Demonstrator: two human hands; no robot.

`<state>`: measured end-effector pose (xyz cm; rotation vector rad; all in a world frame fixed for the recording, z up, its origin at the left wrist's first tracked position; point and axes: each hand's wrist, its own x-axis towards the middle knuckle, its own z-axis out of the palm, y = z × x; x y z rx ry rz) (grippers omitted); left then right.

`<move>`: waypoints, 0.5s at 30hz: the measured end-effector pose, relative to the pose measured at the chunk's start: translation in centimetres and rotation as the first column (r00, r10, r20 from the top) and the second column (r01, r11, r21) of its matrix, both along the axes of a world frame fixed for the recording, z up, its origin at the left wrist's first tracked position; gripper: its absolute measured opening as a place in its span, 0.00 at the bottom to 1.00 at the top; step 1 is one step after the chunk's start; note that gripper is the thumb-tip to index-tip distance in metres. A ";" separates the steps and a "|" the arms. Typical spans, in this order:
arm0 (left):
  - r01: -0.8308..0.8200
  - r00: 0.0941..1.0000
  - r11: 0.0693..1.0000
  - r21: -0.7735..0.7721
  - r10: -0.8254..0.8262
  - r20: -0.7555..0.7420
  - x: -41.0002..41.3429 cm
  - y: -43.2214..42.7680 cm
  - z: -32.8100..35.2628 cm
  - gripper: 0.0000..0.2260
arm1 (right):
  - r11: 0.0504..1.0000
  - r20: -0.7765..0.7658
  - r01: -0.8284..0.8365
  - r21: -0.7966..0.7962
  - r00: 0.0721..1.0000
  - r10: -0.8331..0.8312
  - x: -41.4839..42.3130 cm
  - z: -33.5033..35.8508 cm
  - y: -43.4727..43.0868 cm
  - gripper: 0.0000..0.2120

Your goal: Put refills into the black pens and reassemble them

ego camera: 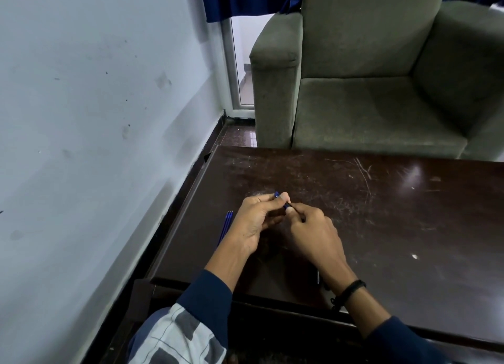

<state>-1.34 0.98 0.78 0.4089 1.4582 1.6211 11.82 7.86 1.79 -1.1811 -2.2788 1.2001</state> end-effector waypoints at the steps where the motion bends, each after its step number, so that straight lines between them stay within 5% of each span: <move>1: -0.002 1.000 1.000 -0.015 0.001 -0.016 0.0 0.0 0.0 0.08 | 1.000 -0.008 -0.011 -0.029 1.000 0.011 -0.1 -0.1 0.1 0.10; 10: -0.238 0.971 0.971 -0.020 0.238 0.032 -1.2 -0.1 0.2 0.07 | 0.927 -0.006 -0.103 -0.360 0.994 0.108 -0.7 -0.6 0.8 0.10; 13: -0.297 0.953 0.952 -0.081 0.290 -0.084 -2.3 -0.4 0.2 0.09 | 0.876 -0.016 -0.070 -0.478 0.997 0.071 -0.5 -0.5 1.3 0.08; 15: -0.234 0.950 0.955 -0.184 0.184 -0.253 -2.5 -0.5 -0.1 0.09 | 0.867 -0.048 -0.031 -0.496 0.999 0.009 -0.3 -0.6 2.0 0.07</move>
